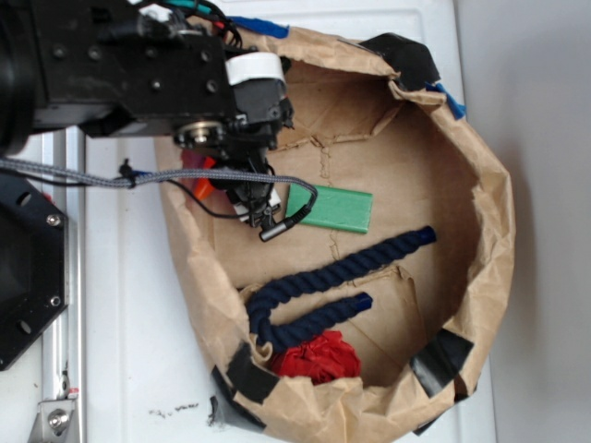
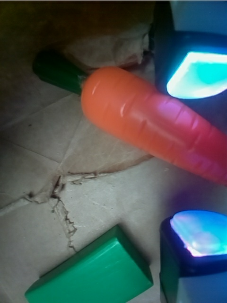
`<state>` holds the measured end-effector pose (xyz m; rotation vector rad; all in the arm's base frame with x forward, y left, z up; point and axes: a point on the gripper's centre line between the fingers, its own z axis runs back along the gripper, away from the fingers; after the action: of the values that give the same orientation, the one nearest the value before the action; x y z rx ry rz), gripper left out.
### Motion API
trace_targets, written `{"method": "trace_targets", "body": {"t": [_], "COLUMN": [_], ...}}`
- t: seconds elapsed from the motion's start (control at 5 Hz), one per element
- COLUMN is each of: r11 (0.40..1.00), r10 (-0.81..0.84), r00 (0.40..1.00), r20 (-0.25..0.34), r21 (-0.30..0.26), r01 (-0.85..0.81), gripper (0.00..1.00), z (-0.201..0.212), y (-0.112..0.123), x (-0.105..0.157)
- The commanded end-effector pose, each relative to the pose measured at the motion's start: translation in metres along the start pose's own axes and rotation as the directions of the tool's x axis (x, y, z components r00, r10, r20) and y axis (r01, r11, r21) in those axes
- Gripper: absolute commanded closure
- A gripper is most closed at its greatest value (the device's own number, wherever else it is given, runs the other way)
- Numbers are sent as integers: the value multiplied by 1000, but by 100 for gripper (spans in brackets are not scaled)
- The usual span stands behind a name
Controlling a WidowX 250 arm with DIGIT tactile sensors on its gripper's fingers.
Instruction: Grab the carrot.
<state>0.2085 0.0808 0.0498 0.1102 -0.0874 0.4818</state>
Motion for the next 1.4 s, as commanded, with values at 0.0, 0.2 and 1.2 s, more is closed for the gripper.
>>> {"method": "trace_targets", "body": {"t": [0.0, 0.2, 1.2], "r11": [997, 997, 994], "r10": [82, 72, -68], "r00": [996, 997, 998], "r20": [-28, -37, -12], "r21": [-15, -8, -83], "r01": [-82, -72, 66], "gripper": [0, 0, 100], "z": [-21, -24, 25], "y": [23, 22, 13], "x": [14, 14, 45]}}
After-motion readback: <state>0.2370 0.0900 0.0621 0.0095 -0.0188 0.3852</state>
